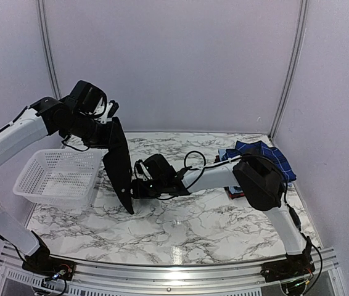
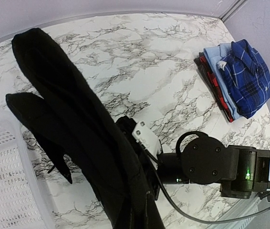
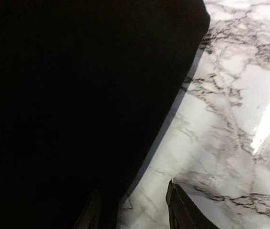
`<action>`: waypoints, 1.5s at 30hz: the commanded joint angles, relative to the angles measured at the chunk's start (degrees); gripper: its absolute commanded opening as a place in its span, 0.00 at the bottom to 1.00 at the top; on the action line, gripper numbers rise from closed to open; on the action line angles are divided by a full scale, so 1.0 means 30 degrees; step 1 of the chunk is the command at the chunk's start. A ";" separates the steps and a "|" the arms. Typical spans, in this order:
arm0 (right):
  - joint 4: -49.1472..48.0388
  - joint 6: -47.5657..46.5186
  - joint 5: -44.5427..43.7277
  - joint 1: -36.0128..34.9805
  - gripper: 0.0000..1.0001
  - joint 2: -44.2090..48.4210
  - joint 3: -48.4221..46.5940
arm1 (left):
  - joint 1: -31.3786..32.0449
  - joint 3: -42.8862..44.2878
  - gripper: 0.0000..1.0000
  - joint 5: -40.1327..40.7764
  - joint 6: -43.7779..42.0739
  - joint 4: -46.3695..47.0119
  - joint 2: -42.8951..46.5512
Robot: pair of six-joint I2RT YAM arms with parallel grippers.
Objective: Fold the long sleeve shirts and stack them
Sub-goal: Turn over the square-folded shirt at the center of the board.
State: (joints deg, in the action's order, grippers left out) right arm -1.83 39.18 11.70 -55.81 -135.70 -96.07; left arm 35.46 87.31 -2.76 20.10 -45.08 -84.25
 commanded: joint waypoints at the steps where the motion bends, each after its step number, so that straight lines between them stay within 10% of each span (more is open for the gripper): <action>1: 0.0755 0.0315 0.1289 -0.0288 0.52 -0.0769 -0.0656 | -0.0102 0.0832 0.00 -0.1156 -0.0455 -0.0420 -0.1599; 18: -0.2759 0.1096 0.2788 -0.0044 0.56 0.1986 0.3520 | 0.0003 0.4764 0.00 -0.2444 -0.0049 -0.0318 -0.5804; 28: -0.0784 -0.0167 -0.3108 0.1391 0.62 1.4835 1.5563 | 0.3126 1.0622 0.01 -0.3258 0.1178 -0.0295 -1.3099; 35: 0.5294 -0.0733 -0.7152 0.3018 0.73 2.5248 1.9759 | 0.6006 2.0197 0.60 -0.2425 0.4409 0.0580 -2.0030; 39: 0.5740 -0.1895 -0.6359 0.4029 0.75 2.4560 1.9162 | 0.6013 1.7349 0.81 -0.0356 0.4235 0.2048 -1.7459; 45: 0.4460 -0.2963 -0.5786 0.4039 0.75 2.0535 1.7155 | 0.4857 0.9615 0.82 0.3288 0.4366 0.2518 -1.1593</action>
State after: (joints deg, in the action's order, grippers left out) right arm 11.38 33.98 -6.24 -43.79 -68.23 -39.55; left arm 54.11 127.57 -2.52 32.12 -40.07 -132.57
